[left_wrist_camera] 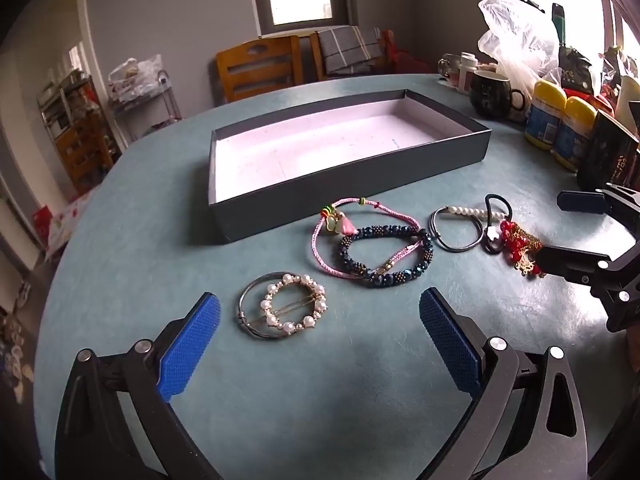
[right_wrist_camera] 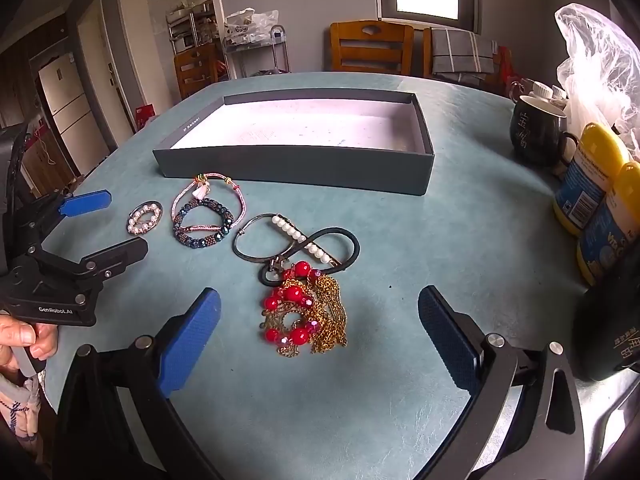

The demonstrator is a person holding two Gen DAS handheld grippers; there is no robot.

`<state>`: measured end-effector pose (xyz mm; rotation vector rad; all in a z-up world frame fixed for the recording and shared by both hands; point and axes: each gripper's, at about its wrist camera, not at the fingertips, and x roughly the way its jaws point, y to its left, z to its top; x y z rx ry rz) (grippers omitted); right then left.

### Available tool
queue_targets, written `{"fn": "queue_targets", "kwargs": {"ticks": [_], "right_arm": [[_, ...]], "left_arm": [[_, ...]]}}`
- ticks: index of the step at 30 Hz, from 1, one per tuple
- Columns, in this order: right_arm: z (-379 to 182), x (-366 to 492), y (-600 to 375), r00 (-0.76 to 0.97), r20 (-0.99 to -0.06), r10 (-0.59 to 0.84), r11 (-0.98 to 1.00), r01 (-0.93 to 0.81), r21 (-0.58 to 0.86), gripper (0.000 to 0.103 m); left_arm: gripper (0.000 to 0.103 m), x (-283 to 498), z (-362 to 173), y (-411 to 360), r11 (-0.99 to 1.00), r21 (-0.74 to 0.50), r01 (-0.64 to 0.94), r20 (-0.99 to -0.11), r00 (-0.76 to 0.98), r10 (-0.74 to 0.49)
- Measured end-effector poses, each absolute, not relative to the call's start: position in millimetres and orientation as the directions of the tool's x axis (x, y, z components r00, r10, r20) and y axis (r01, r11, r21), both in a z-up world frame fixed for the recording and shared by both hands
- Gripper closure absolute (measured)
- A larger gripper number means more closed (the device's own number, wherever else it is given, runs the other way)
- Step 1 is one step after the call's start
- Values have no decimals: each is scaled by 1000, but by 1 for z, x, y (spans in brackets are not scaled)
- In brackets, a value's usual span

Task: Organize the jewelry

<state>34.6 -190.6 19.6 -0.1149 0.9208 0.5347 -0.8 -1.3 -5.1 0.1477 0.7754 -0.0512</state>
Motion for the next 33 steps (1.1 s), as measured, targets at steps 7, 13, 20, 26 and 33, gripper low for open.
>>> {"fn": "queue_targets", "kwargs": {"ticks": [7, 13, 20, 26, 33], "right_arm": [[21, 35, -192, 484, -780, 396, 864, -484, 138, 5], [21, 34, -192, 485, -780, 396, 865, -483, 139, 5], [19, 34, -195, 485, -780, 396, 864, -484, 138, 5], [20, 34, -195, 484, -780, 397, 865, -482, 141, 5], [20, 34, -195, 484, -779, 399, 865, -481, 144, 5]], "left_arm": [[2, -2, -7, 0, 988, 114, 103, -702, 712, 6], [2, -4, -9, 4, 988, 117, 103, -701, 713, 9], [2, -3, -8, 1, 988, 118, 101, -702, 712, 11], [2, -1, -7, 0, 988, 120, 101, -703, 711, 13], [2, -1, -6, -1, 987, 121, 101, -704, 710, 14]]}}
